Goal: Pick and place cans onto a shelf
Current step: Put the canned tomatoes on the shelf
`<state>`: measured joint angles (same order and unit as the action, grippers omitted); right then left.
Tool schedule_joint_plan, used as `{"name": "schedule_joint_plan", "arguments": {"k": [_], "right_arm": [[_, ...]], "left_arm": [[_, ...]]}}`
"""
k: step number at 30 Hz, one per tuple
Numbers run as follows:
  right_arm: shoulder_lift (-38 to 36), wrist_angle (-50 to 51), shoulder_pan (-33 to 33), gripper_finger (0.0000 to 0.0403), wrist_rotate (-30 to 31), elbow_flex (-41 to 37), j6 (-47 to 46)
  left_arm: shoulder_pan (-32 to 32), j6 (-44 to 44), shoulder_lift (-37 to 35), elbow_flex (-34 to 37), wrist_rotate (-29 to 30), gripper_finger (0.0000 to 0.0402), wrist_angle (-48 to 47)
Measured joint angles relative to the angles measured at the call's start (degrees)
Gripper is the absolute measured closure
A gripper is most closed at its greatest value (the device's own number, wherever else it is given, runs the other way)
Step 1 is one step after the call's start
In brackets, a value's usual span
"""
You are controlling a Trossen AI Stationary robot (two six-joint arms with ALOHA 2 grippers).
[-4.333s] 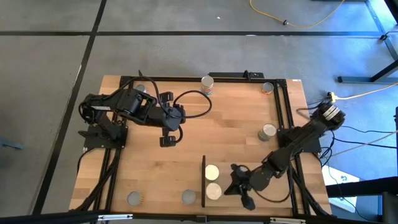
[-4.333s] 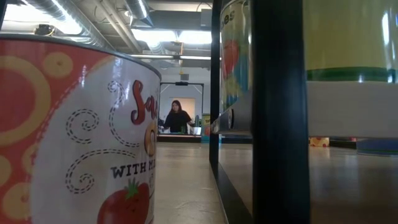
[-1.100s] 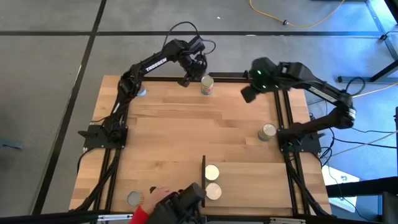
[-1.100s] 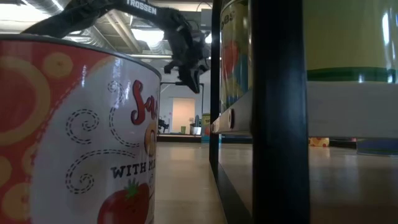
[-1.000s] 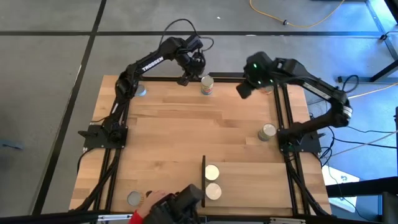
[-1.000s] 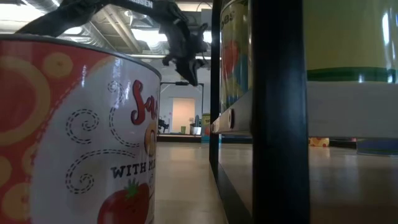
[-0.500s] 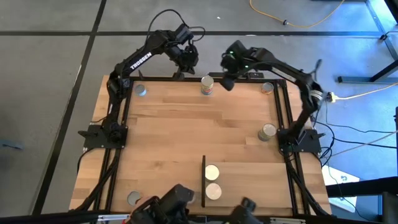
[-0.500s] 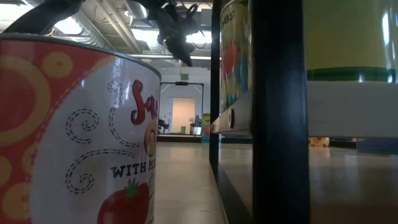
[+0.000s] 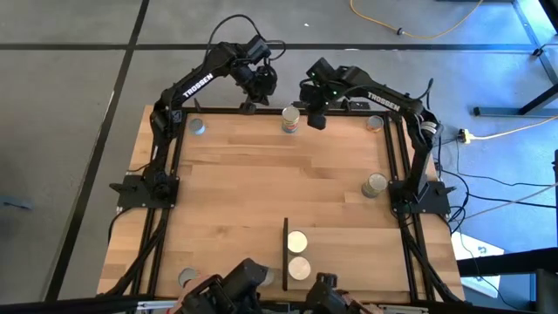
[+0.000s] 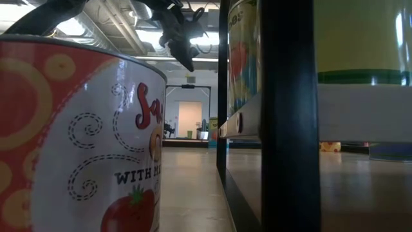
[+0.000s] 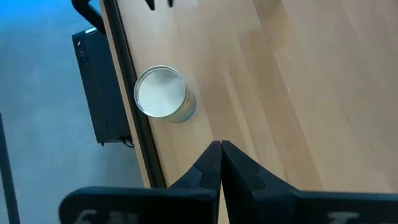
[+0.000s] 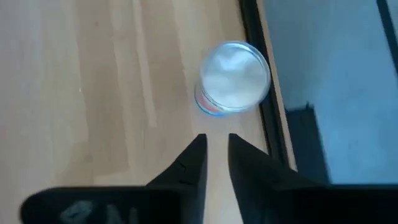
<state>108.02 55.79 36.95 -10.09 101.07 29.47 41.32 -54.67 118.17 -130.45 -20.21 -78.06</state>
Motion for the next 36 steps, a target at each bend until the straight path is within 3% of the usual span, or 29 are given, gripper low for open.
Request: {"name": "schedule_joint_plan", "arguments": {"k": [7, 12, 20, 25, 36], "right_arm": [[0.0, -2.7, -1.9, 0.0316, -2.2, -3.4, 17.6], [0.1, -10.5, -2.1, 0.0316, -1.7, -6.0, 17.3], [3.5, -10.2, -2.1, 0.0315, -1.9, -6.2, 19.2], [5.0, -12.0, -2.1, 0.0315, 1.3, -6.2, 19.8], [6.8, -13.5, -2.1, 0.0315, 1.1, -6.2, 19.9]], "left_arm": [[1.2, -1.0, -0.1, 0.0, -0.3, 0.0401, -0.2], [2.5, -0.9, -0.1, 0.0, -0.5, 0.0401, -1.1], [3.6, -1.0, -0.1, 0.0, -3.3, 0.0401, -1.3], [3.7, -1.0, -0.2, 0.0, -3.4, 0.0401, -1.3], [3.7, -1.0, -0.2, 0.0, -3.4, 0.0401, -1.3]]}}
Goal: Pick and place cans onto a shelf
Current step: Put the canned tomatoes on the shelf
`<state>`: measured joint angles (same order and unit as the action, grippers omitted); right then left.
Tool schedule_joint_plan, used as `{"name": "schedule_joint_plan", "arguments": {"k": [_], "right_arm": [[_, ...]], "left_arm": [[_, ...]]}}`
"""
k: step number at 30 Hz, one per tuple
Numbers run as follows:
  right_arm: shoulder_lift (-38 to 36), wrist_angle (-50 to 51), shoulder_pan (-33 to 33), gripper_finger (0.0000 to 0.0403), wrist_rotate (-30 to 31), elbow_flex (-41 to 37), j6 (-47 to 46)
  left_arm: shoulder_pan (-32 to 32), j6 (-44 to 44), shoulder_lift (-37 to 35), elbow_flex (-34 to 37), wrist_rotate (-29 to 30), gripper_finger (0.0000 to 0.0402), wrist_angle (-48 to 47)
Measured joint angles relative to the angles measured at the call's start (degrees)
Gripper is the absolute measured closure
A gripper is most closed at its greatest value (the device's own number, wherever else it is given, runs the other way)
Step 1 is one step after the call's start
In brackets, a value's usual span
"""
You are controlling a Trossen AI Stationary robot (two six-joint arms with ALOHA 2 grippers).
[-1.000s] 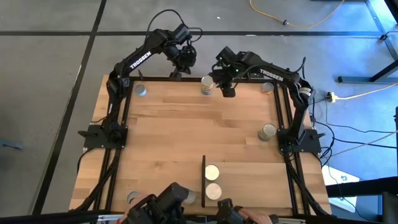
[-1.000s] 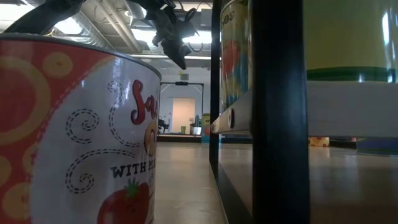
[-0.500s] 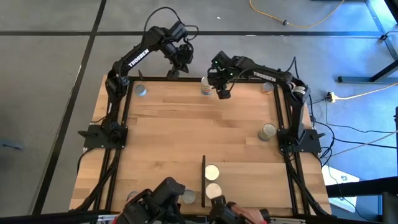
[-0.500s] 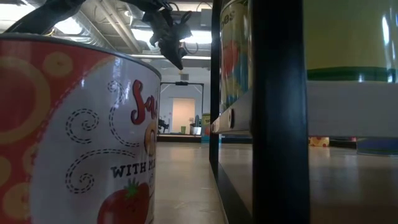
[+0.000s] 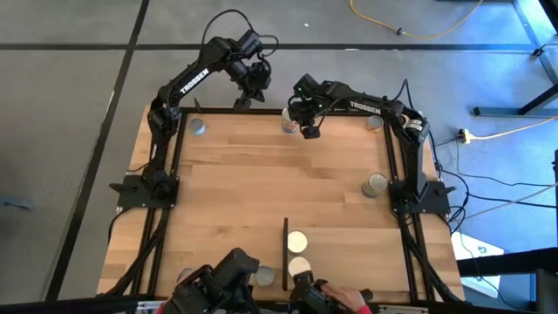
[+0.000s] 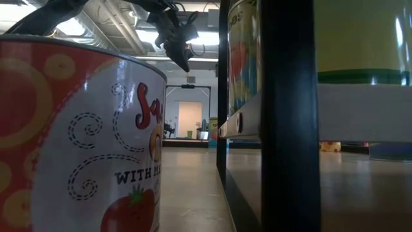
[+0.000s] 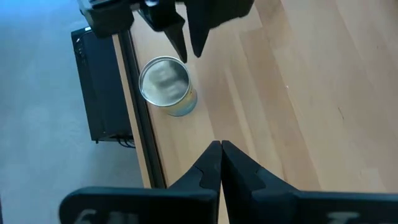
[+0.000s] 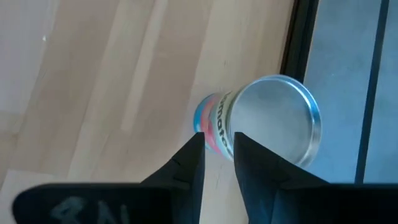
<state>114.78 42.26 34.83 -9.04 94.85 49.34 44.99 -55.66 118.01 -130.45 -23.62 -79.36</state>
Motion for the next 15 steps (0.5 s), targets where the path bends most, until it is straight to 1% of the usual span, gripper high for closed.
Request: {"name": "schedule_joint_plan", "arguments": {"k": [15], "right_arm": [[1.0, -2.1, 0.1, 0.0315, 0.0, 0.0, -0.6]], "left_arm": [[0.0, 0.0, 0.0, 0.0, 0.0, 0.0401, -0.4]]}}
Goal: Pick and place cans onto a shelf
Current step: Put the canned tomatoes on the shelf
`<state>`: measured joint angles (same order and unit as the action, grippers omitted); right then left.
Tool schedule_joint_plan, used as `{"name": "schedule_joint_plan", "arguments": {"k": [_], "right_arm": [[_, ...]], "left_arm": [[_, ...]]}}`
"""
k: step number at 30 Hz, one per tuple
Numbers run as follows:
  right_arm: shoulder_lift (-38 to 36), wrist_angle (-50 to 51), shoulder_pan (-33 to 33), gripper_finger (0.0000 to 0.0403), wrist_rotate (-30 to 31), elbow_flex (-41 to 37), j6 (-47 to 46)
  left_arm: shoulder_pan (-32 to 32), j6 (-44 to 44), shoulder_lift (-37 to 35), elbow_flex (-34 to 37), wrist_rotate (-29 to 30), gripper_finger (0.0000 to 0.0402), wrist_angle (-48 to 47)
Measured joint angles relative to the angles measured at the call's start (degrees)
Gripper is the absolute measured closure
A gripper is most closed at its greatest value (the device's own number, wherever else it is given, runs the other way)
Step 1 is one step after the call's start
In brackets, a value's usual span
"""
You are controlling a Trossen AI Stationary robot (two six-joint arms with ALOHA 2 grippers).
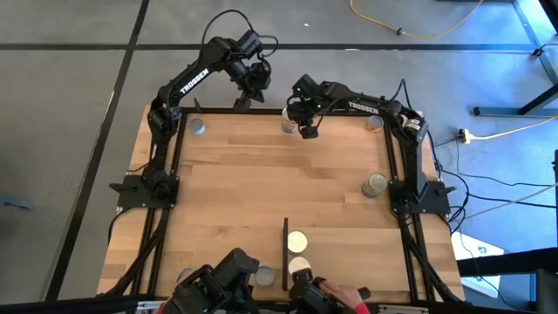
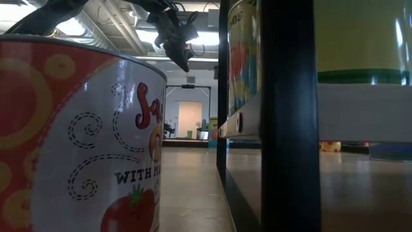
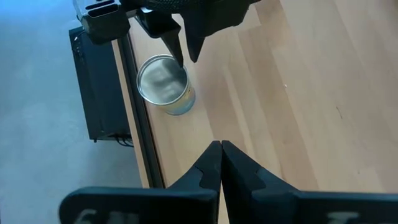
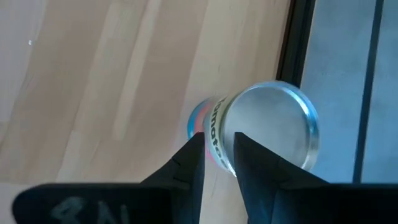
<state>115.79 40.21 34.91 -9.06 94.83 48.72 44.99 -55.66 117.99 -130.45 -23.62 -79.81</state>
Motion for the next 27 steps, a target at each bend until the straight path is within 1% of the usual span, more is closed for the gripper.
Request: {"name": "schedule_joint_plan", "arguments": {"k": [19, 23, 27], "right_arm": [[2.4, -1.7, 0.1, 0.0317, 1.3, 0.2, -0.5], [2.4, -1.8, 0.1, 0.0329, 1.4, 0.2, -0.6], [2.5, -2.0, 0.1, 0.0354, 1.5, 0.2, -1.4]], "left_arm": [[0.0, -0.2, 0.0, 0.0, -0.1, 0.0401, -0.8], [0.0, -0.2, 0.0, 0.0, -0.1, 0.0401, -0.8], [0.0, -0.3, 0.0, 0.0, -0.1, 0.0401, -0.8]]}}
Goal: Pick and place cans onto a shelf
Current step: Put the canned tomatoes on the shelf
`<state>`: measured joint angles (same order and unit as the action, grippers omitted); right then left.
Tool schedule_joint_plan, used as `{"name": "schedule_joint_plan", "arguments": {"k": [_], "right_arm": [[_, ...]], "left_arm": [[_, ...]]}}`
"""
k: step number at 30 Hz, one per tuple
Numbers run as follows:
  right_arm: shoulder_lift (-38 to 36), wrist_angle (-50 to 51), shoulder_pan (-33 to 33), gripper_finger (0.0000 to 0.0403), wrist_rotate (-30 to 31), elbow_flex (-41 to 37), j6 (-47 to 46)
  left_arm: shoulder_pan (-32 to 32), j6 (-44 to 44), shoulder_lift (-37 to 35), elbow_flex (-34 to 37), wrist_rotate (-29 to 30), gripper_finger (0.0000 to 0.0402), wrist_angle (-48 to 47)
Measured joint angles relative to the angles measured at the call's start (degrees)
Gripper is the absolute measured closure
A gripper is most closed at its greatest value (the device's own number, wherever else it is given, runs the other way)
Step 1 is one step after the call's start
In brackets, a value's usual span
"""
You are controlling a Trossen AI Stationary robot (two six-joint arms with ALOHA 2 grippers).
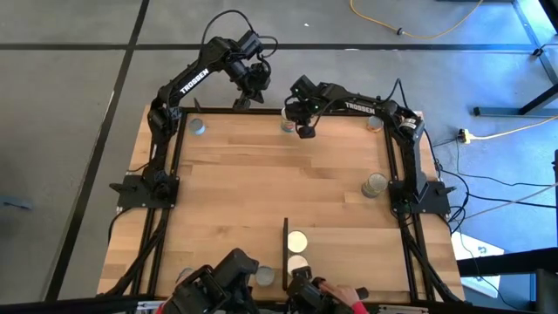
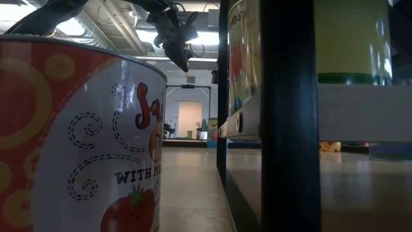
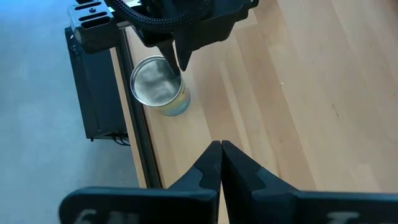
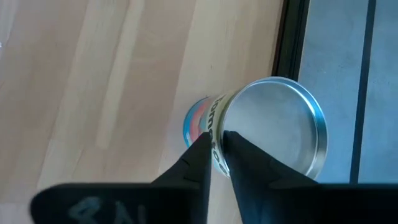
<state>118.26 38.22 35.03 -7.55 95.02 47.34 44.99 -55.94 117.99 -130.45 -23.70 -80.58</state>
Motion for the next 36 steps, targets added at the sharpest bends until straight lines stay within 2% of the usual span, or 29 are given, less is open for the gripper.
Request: {"name": "schedule_joint_plan", "arguments": {"k": [7, 17, 30, 36], "right_arm": [[0.0, -0.5, 0.0, 0.0396, 0.0, -0.1, -3.6], [-0.8, 0.4, -0.2, 0.0401, 0.0, -0.2, -3.7], [-1.3, 13.3, -0.9, 0.0402, 0.2, 6.7, -6.3], [-1.8, 19.3, -2.9, 0.0403, 0.1, 13.2, -6.1]], "left_arm": [[0.0, 0.0, 0.0, 0.0, 0.0, 0.0401, 0.0], [0.0, 0.0, 0.0, 0.0, 0.0, 0.0401, 0.0], [0.0, 0.0, 0.0, 0.0, 0.0, 0.0401, 0.0], [0.0, 0.0, 0.0, 0.0, 0.0, 0.0401, 0.0]]}}
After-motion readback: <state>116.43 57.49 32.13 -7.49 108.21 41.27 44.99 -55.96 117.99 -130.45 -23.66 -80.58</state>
